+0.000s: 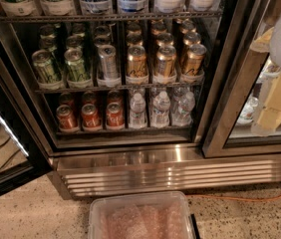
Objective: Pick water bottle from bottom shelf of fridge
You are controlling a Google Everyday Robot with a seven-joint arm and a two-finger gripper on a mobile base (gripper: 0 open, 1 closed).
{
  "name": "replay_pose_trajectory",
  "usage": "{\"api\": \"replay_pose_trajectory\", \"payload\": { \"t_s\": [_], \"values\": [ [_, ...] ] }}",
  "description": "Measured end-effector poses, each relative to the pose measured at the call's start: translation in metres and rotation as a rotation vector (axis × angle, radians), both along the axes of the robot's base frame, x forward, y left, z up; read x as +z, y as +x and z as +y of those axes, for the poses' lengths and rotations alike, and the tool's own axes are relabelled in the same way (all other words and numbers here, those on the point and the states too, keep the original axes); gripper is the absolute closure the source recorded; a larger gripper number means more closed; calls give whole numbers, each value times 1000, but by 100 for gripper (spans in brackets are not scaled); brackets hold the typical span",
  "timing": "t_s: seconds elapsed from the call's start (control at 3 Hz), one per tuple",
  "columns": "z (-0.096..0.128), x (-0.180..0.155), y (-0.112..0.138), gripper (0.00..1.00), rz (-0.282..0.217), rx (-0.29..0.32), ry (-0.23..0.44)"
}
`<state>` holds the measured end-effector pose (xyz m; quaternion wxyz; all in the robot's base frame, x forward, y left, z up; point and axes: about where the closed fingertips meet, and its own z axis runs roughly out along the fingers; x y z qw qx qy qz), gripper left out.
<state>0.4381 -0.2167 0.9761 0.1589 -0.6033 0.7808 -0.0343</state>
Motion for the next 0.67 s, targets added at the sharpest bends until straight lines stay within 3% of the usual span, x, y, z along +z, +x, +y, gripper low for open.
{"api": "replay_pose_trajectory", "payload": {
  "t_s": [0.33, 0.67],
  "values": [
    [0, 1, 0, 0, -14, -7, 8],
    [-7, -25, -5, 0, -23, -52, 72]
  ]
}}
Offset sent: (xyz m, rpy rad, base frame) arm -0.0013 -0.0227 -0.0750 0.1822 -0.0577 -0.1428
